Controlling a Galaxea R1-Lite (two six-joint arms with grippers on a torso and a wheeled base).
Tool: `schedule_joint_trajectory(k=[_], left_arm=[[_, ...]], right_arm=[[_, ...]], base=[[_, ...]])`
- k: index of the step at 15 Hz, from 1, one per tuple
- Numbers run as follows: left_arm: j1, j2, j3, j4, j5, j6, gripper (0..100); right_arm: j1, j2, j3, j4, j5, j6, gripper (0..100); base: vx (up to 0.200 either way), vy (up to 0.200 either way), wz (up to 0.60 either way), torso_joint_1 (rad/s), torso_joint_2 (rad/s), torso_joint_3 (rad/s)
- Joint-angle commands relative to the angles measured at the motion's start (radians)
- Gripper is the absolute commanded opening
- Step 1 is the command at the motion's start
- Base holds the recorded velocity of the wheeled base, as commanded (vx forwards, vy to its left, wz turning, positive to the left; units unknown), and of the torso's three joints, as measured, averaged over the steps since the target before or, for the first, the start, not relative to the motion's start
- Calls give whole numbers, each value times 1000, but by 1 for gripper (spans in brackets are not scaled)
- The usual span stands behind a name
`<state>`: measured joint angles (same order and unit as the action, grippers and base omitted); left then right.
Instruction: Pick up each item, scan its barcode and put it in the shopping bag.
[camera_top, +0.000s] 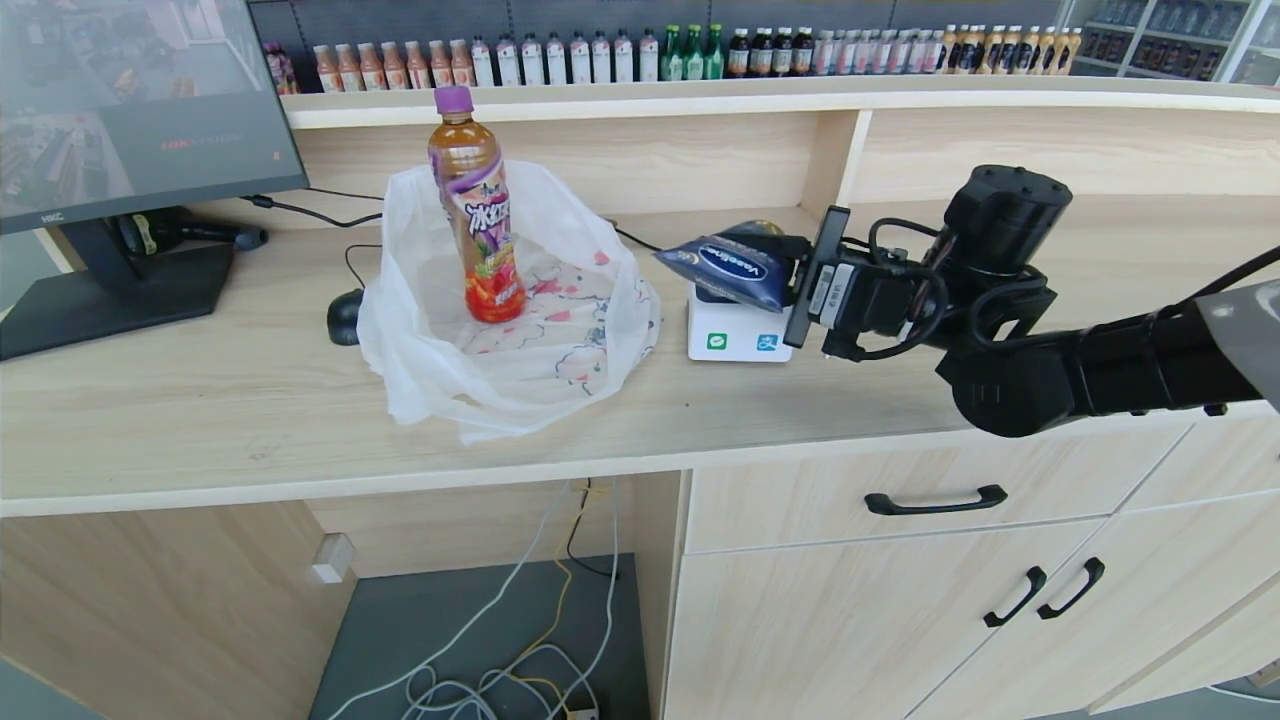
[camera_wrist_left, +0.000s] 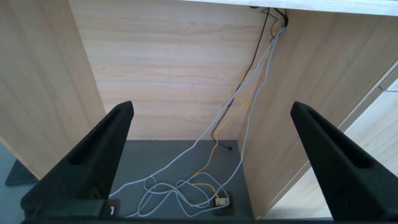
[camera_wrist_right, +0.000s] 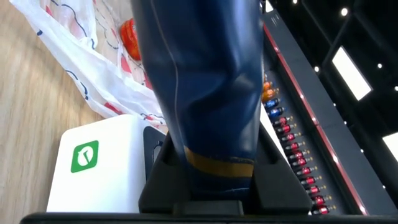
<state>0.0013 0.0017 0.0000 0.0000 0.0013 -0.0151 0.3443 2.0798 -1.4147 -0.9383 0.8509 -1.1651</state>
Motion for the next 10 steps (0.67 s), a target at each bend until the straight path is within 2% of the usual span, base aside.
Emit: schedule_joint_trajectory(k=[1,5,10], left_arm=[[0,0,0,0,0,0,100],[0,0,0,0,0,0,100],[0,0,0,0,0,0,100]], right_arm=[[1,-6,-1,-2,-7,-1,0],[10,-26,-6,-2,-46,19,0],[30,-73,-3,-8,-107,127,0]], base=[[0,0,0,0,0,0],[0,0,0,0,0,0],[0,0,0,0,0,0]])
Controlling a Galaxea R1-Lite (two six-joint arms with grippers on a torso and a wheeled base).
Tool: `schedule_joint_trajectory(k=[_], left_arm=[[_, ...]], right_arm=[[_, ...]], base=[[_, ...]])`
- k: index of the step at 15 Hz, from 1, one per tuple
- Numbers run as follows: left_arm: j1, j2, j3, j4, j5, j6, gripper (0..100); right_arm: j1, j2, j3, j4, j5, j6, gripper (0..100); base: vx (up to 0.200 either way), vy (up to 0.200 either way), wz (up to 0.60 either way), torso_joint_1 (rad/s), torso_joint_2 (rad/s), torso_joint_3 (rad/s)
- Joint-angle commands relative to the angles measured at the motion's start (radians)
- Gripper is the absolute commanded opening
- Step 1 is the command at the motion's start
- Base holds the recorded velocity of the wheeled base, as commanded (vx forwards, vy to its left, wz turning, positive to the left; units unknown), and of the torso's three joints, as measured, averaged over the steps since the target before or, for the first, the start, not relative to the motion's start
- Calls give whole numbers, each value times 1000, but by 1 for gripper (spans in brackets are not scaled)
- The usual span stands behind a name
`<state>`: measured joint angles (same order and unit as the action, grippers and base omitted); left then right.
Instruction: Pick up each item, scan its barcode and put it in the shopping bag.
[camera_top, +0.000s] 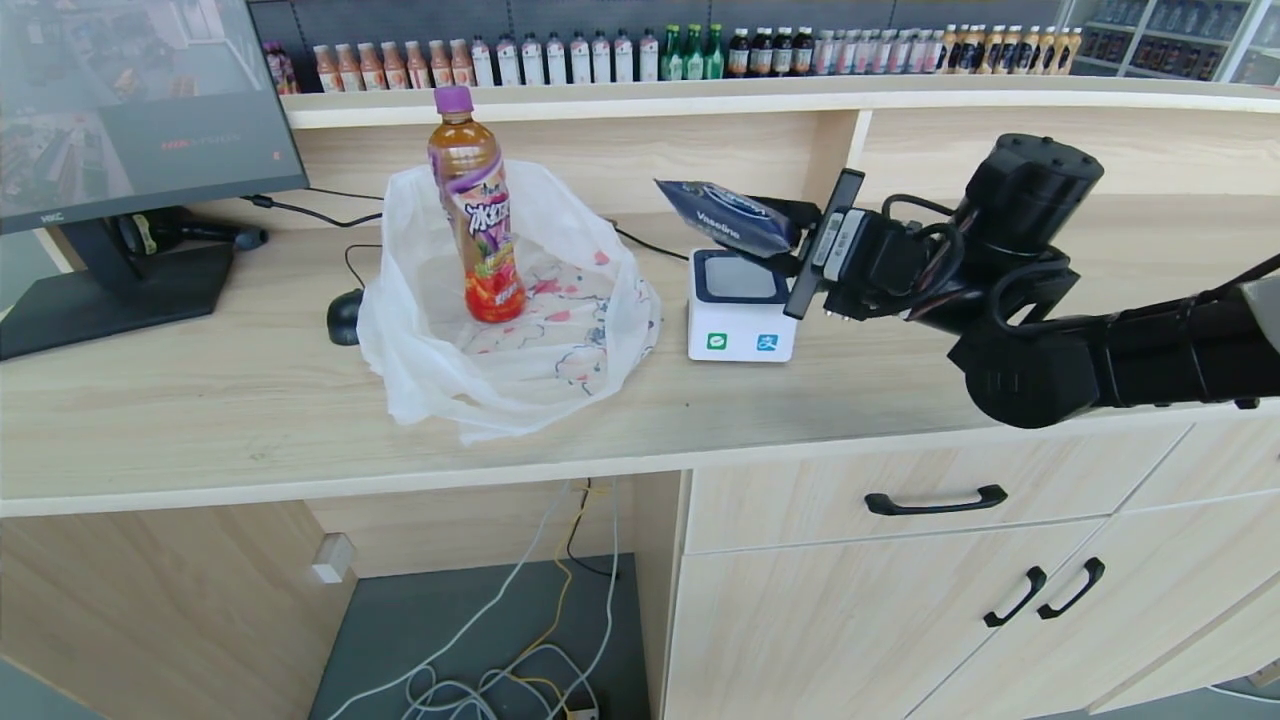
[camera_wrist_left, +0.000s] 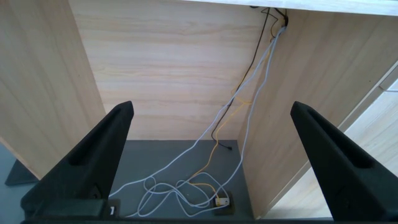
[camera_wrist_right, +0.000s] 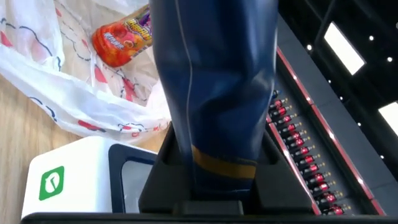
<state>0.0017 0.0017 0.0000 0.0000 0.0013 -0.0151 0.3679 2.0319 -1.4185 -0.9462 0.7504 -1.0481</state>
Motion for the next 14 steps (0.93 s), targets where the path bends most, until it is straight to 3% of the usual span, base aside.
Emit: schedule_joint_trajectory(k=[1,8,14], left_arm=[[0,0,0,0,0,0,100],[0,0,0,0,0,0,100],[0,0,0,0,0,0,100]], right_arm=[[20,-38,-2,0,-28,48,0],[79,-170,61,-9,-217,289,0],[177,-282,406,-304,-557,663,0]], base=[[0,0,0,0,0,0],[0,0,0,0,0,0],[0,0,0,0,0,0]])
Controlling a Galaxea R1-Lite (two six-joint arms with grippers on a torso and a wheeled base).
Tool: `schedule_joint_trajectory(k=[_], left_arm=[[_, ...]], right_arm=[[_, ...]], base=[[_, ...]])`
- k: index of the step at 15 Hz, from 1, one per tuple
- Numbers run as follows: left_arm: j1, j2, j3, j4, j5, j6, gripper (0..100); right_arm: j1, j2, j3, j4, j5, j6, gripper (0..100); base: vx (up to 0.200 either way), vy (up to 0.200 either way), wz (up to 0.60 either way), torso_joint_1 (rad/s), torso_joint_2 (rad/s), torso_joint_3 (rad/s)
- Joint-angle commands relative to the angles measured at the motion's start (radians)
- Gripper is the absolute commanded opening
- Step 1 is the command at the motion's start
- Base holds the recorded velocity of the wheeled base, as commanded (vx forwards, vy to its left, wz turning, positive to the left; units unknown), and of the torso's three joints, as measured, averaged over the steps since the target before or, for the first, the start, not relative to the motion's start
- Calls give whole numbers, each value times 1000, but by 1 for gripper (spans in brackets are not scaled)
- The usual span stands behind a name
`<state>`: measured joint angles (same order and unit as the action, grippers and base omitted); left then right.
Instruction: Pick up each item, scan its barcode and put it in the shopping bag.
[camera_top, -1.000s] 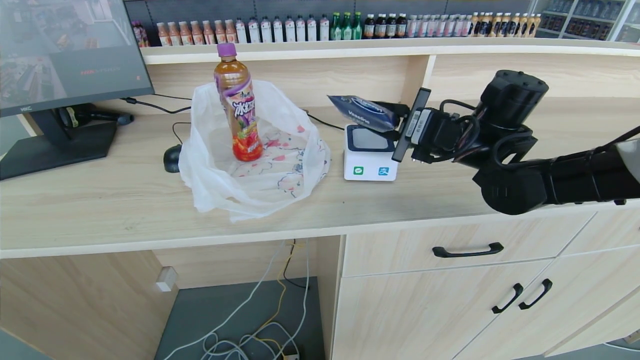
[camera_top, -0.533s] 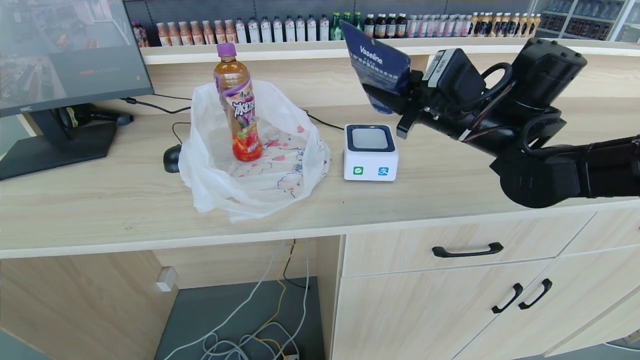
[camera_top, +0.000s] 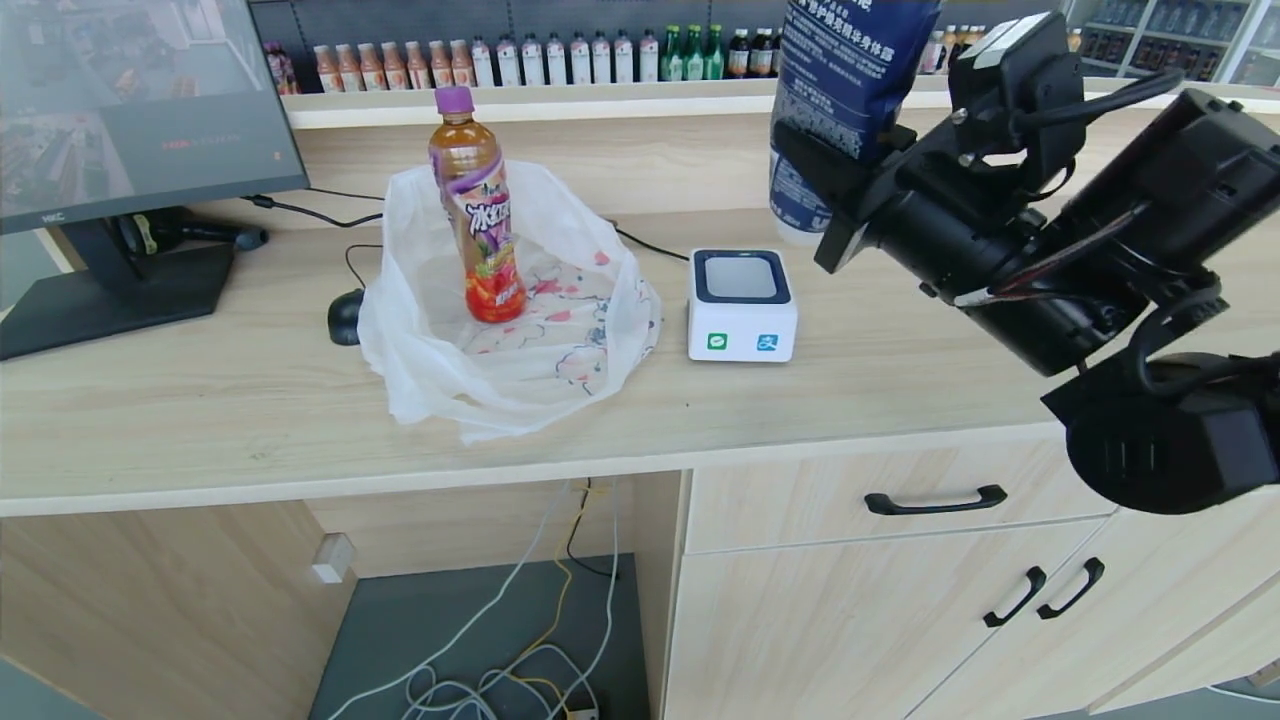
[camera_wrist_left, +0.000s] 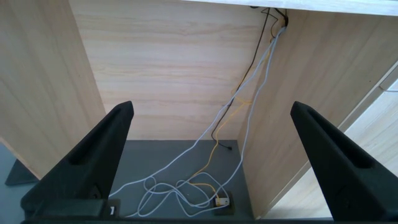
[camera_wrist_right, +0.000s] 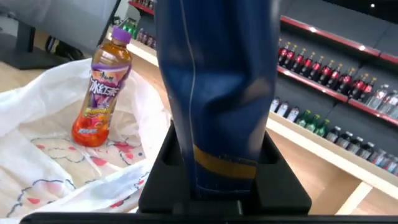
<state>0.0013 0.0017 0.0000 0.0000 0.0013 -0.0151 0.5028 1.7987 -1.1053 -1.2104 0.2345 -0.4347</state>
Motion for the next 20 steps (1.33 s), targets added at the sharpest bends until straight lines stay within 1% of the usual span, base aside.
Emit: schedule_joint_trajectory(k=[1,2,3,5,7,8,11,15,17,20], left_arm=[[0,0,0,0,0,0,100],[0,0,0,0,0,0,100],[0,0,0,0,0,0,100],[-1,0,0,0,0,3,100],[0,0,0,0,0,3,100],[-1,0,0,0,0,3,100],[0,0,0,0,0,3,100],[0,0,0,0,0,1,100],[0,0,0,0,0,1,100],[0,1,0,0,0,-2,100]], right_arm=[[48,-61,125,-55,-63,74,0],[49,-79,182,-90,-93,119,0],[43,-81,209,-129,-116,162,0],[33,-75,219,-187,-215,231,0],[33,-78,254,-218,-271,323,0],[31,-78,265,-235,-307,344,0],[33,-81,268,-248,-317,386,0],[30,-68,190,-268,-327,386,0],[30,-71,199,-270,-327,389,0],[-6,-75,219,-273,-322,399,0]], base=[[0,0,0,0,0,0],[0,0,0,0,0,0],[0,0,0,0,0,0],[0,0,0,0,0,0],[0,0,0,0,0,0],[0,0,0,0,0,0],[0,0,0,0,0,0],[0,0,0,0,0,0],[0,200,0,2,2,0],[0,200,0,2,2,2]])
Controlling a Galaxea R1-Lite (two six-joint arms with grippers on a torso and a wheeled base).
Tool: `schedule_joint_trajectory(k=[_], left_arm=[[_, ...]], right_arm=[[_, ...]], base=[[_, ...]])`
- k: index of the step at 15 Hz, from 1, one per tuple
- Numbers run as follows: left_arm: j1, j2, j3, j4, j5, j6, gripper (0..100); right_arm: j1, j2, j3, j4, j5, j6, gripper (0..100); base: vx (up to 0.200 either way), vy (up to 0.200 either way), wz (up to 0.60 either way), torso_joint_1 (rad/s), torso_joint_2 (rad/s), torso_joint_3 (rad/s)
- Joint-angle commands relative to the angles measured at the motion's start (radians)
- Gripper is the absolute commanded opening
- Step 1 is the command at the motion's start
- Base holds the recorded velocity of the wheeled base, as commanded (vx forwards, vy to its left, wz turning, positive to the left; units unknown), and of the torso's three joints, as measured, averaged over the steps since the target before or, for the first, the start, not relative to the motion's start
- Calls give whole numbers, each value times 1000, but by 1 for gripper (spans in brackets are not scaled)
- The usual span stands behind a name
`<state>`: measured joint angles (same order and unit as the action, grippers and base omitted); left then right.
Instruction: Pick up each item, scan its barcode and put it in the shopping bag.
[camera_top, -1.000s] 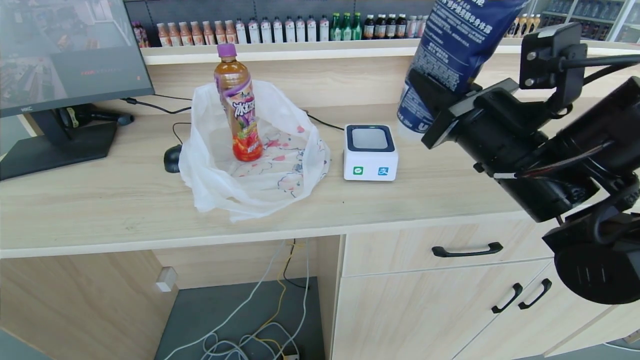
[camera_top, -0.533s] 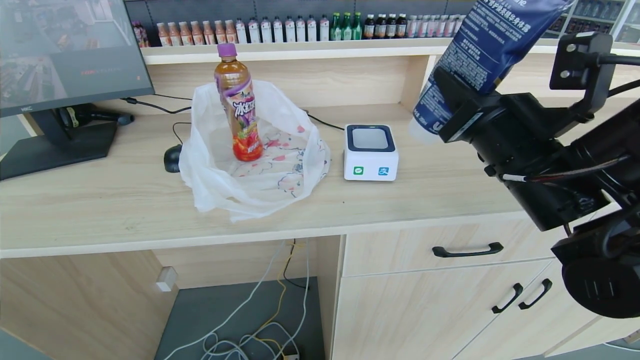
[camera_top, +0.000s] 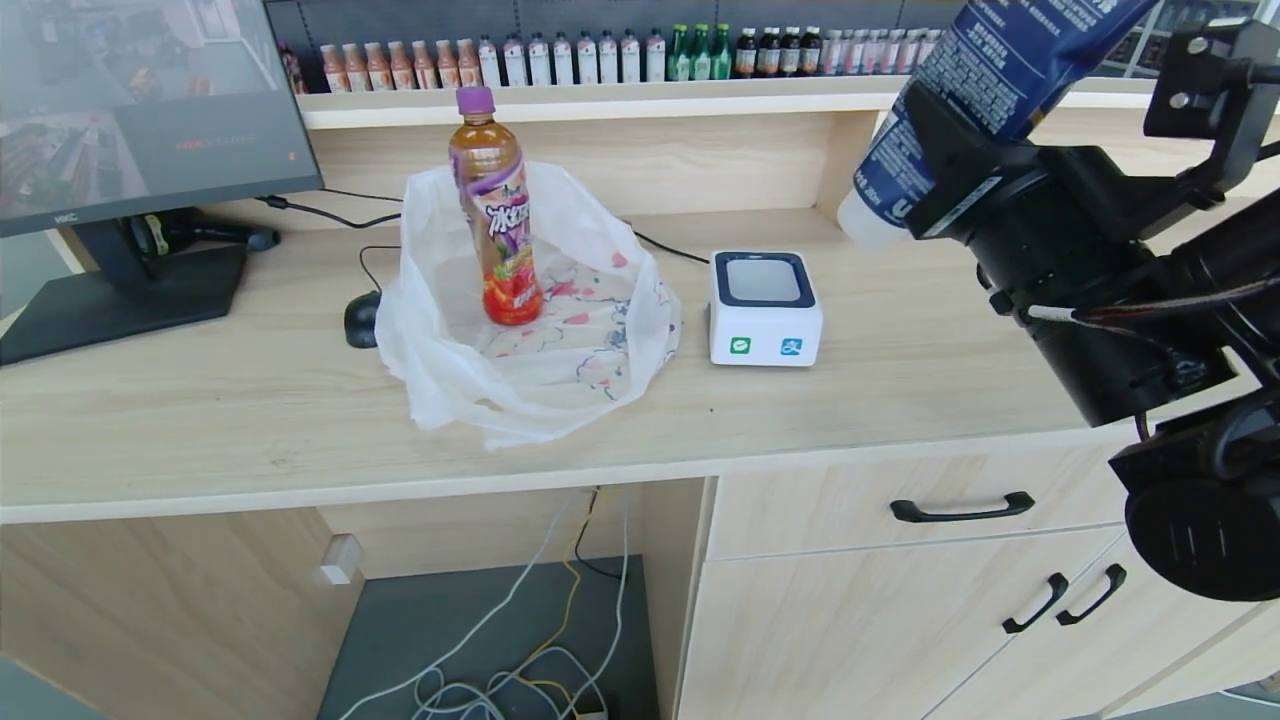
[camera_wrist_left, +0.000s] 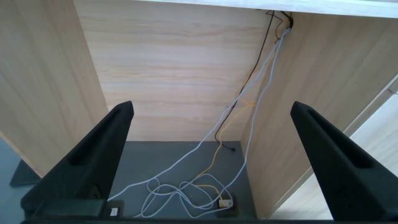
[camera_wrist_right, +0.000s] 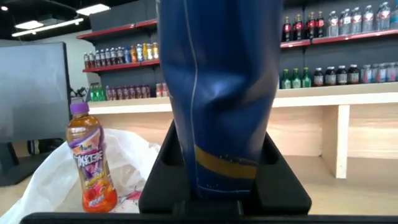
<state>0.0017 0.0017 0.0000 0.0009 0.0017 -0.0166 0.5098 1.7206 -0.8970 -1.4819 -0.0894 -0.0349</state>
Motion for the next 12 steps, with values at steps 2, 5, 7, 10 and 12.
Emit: schedule_joint_trajectory(k=[2,5,7,10,12], left_arm=[[0,0,0,-1,0,0,100],[0,0,0,-1,0,1,100],[0,0,0,-1,0,1,100],[0,0,0,-1,0,3,100],[0,0,0,-1,0,3,100]], right_arm=[[-17,0,50,-21,3,24,0],[-17,-12,93,-37,5,24,0],[-17,-10,90,-43,5,21,0],[-17,5,90,-43,5,20,0],[-7,22,92,-43,7,20,0]], base=[[0,200,0,2,0,2],[0,200,0,2,1,5],[0,200,0,0,5,2],[0,200,0,6,2,7],[0,0,0,0,0,0]])
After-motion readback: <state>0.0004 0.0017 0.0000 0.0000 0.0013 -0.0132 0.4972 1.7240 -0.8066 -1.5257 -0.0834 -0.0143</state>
